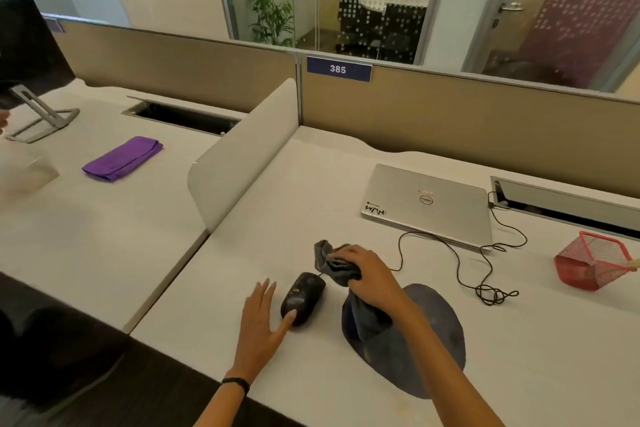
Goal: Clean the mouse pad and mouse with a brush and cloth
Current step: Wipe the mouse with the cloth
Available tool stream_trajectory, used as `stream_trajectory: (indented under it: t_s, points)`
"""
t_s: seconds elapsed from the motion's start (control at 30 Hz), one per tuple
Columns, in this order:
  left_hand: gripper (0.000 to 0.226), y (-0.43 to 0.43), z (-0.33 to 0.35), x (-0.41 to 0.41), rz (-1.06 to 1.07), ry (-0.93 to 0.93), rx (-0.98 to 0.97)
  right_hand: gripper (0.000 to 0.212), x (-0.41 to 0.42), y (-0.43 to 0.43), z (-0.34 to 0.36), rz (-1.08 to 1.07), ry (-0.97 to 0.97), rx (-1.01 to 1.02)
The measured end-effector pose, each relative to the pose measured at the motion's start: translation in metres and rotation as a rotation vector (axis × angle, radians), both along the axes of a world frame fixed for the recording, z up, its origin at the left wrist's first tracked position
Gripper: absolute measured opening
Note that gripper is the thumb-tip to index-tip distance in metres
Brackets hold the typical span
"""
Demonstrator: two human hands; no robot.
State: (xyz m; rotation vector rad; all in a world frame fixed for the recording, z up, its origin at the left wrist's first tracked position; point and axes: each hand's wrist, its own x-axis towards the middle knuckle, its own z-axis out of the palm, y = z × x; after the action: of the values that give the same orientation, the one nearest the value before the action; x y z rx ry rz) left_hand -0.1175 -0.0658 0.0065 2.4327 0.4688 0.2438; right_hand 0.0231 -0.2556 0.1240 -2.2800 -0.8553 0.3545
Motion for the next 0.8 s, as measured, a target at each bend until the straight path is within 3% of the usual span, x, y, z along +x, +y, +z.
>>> stream_trajectory:
  t_s: [0.27,0.4,0.6,0.8]
  points:
    - [0.101,0.001,-0.003,0.005,-0.001,0.055,0.099,0.053,-0.025,0.049,-0.003,0.376,-0.348,-0.309]
    - [0.094,0.005,-0.008,0.005,-0.021,0.100,0.127,0.050,-0.032,0.059,-0.017,0.486,-0.408,-0.401]
    - [0.088,0.005,-0.011,0.006,-0.032,0.101,0.095,0.048,-0.035,0.065,-0.028,0.537,-0.462,-0.491]
    - [0.086,0.003,-0.022,0.005,-0.103,0.091,0.246,0.050,-0.022,0.062,-0.028,0.504,-0.452,-0.469]
